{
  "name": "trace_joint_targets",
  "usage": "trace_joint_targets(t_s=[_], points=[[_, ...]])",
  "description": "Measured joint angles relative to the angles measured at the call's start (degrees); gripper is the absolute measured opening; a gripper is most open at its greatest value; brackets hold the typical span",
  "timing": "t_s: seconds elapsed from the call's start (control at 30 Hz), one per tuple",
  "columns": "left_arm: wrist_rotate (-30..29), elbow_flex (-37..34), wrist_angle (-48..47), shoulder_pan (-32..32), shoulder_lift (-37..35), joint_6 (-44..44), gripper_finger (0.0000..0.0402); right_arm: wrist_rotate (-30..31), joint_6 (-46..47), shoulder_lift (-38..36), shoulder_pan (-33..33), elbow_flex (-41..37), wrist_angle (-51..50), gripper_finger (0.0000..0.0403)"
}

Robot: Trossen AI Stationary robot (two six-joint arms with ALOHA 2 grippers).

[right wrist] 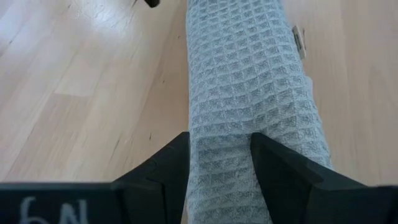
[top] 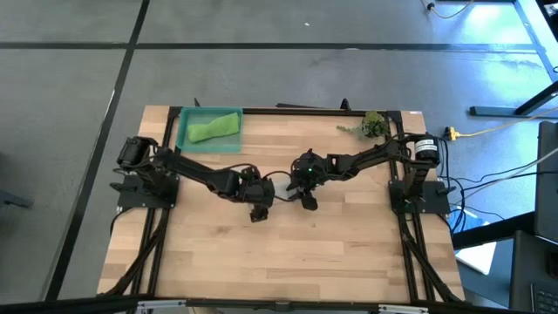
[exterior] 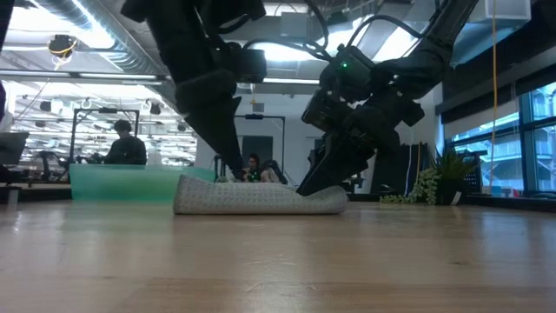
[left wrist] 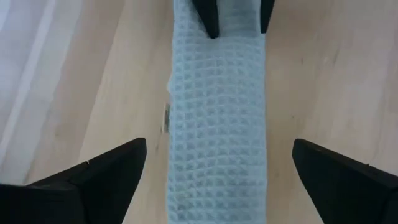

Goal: Roll microfiber towels into tight, uniform cylinder then place into a basket
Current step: Put the rolled gray towel into the light blue bin

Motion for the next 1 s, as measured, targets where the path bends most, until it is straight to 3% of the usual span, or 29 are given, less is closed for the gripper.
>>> trace_joint_targets(t_s=[0.33,0.67,1.0], points=[[3.81,0.0,2.41,3.4,4.96,6.21,0.04,-0.02,0.0,0.0,0.0,0.0,0.76,0.0172],[10.3,0.02,3.86,6.84,8.41,6.44,0.04,-0.02,0.0,0.0,-0.02,-0.02,0.85,0.0172],[11.01,0.22,4.2,7.62,9.25,8.22,0.0399,-0.03,-0.02,0.0,0.0,-0.02,0.87,0.0172]])
